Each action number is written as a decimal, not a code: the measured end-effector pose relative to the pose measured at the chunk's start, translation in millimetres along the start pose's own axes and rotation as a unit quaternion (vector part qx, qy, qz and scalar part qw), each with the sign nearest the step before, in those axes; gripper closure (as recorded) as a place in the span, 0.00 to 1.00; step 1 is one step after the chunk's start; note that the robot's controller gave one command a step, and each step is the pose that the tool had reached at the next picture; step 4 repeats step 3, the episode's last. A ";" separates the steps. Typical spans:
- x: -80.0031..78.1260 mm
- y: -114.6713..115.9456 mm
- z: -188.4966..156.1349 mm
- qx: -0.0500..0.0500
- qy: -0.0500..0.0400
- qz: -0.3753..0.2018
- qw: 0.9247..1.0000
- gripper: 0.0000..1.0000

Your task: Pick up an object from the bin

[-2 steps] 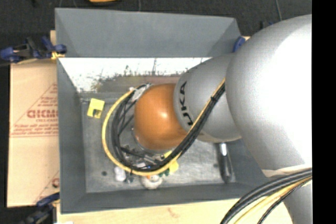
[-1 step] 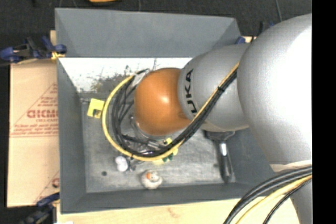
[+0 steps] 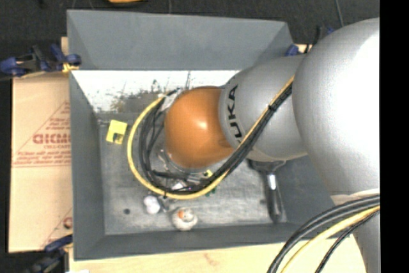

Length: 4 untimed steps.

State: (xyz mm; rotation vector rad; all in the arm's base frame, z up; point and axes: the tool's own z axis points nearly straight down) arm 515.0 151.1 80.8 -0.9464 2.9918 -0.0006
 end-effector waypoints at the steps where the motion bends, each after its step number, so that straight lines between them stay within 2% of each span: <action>1: -18.5 -9.6 -41.9 -0.001 0.000 0.118 0.993 1.00; 4: -15.1 -14.9 -58.6 0.000 0.001 0.120 0.993 1.00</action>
Offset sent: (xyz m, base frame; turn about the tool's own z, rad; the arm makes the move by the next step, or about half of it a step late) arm 0.0000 0.0000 0.0000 0.0000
